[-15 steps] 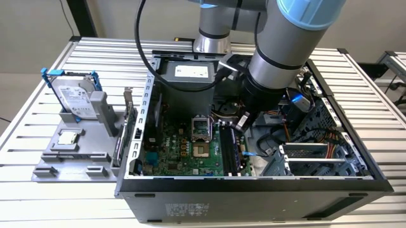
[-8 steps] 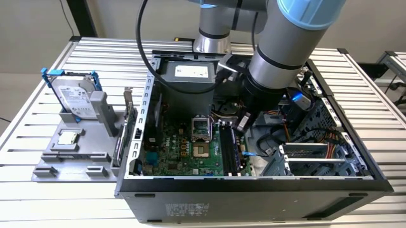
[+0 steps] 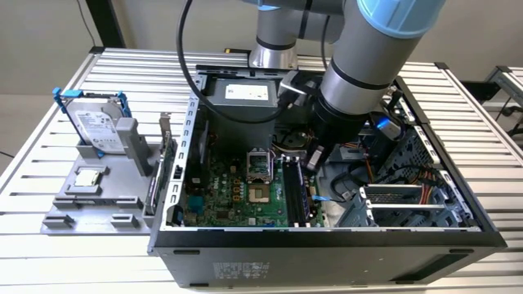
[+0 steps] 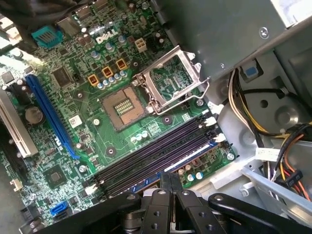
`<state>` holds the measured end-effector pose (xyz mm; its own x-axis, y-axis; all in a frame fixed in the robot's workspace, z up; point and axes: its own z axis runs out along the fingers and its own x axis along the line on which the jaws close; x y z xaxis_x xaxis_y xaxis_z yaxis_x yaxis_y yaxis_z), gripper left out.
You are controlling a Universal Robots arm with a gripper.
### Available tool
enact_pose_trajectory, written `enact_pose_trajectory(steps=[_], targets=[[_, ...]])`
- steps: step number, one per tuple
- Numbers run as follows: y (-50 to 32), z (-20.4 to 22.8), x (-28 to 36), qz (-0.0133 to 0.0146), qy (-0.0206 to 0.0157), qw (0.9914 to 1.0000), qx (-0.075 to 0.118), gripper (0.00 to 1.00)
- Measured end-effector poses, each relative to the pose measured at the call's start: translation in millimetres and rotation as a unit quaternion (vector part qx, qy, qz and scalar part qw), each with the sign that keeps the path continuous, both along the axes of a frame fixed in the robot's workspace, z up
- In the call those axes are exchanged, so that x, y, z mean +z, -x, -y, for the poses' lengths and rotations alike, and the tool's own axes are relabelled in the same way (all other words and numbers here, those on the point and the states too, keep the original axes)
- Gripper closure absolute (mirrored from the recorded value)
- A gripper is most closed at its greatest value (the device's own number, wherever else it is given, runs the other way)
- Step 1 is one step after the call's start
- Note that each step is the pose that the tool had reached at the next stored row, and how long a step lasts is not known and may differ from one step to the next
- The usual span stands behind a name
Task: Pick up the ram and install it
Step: 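Press down the ram until it locks into place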
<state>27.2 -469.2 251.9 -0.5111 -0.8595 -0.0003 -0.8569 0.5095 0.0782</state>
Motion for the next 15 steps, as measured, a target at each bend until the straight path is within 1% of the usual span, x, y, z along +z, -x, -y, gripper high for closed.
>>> enact_pose_trajectory(steps=[6, 15], targets=[[0.0, 0.0, -0.1, 0.0000, -0.0001, 0.99984, 0.018, 1.00], [0.0, 0.0, 0.0, 0.0000, 0.0000, 0.99948, 0.032, 1.00]])
